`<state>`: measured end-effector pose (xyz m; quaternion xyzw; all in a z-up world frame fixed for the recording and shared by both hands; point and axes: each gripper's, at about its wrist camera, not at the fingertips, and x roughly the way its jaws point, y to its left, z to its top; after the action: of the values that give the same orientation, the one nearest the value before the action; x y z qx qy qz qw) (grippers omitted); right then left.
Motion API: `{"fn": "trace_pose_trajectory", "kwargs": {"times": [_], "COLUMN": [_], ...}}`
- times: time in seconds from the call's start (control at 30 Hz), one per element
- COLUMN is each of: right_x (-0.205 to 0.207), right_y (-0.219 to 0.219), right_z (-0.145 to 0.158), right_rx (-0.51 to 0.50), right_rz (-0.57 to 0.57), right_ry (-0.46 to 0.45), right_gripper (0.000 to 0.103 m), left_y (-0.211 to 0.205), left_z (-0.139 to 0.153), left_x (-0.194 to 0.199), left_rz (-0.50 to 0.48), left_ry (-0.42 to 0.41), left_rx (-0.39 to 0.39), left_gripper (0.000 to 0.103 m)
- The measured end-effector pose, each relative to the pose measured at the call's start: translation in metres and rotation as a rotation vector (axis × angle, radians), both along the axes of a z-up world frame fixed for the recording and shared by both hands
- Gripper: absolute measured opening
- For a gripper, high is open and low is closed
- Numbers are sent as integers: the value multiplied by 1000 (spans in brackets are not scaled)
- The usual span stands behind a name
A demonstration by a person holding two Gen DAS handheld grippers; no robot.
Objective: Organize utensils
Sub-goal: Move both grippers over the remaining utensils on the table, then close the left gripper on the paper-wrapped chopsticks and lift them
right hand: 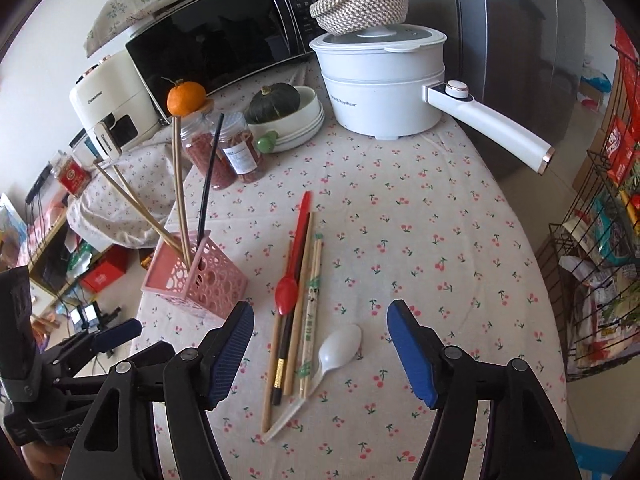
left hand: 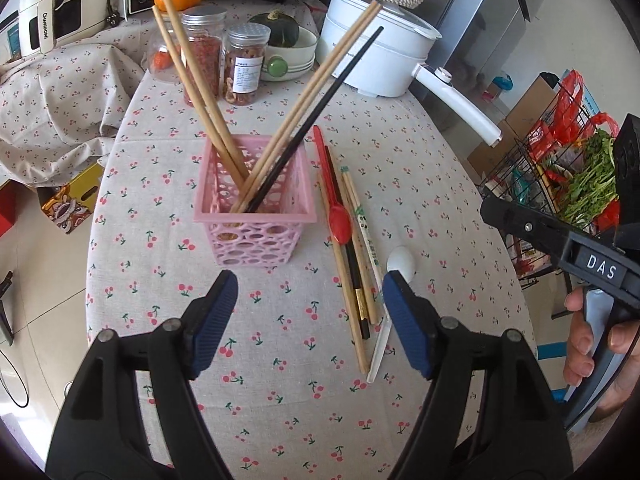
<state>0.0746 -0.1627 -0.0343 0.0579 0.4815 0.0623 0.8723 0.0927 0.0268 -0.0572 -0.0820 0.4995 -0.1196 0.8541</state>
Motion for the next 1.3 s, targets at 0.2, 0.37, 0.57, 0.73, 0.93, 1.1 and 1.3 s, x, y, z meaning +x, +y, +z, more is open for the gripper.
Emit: {"fn": "trace_pose_trajectory", "kwargs": {"times": [0.2,0.37,0.57,0.73,0.93,1.1,1.3], "right_x": [-8,-8,0,8,14,16,19], "right_y": [-29,-61,-90,-96,-101,-107,-112], "right_z": [-12,-24,-29,-28,-34,-35,-40], "right_rx": [-21,-20,20,48,58,63,71], "right_rz": [-25,-83,-141,-145,-151,-149,-162], "right_ry": [53,88,110,115,140,143,162], "right_gripper": [78,79,79,79,79,79,79], "left_y": [-28,-51,-84,-112,-114,-115,-120], "left_z": [-11,-12,-9,-30,-66,-83,-93], "left_x": [1,7,32,70,120,135,146], "left_rz": [-39,-76,-129,-121,-12,14,5], "left_ry": [31,26,-7,57,151,189,239], "left_rx": [31,52,83,102,133,173,234], "left_gripper": [76,75,35,18,12,12,19]}}
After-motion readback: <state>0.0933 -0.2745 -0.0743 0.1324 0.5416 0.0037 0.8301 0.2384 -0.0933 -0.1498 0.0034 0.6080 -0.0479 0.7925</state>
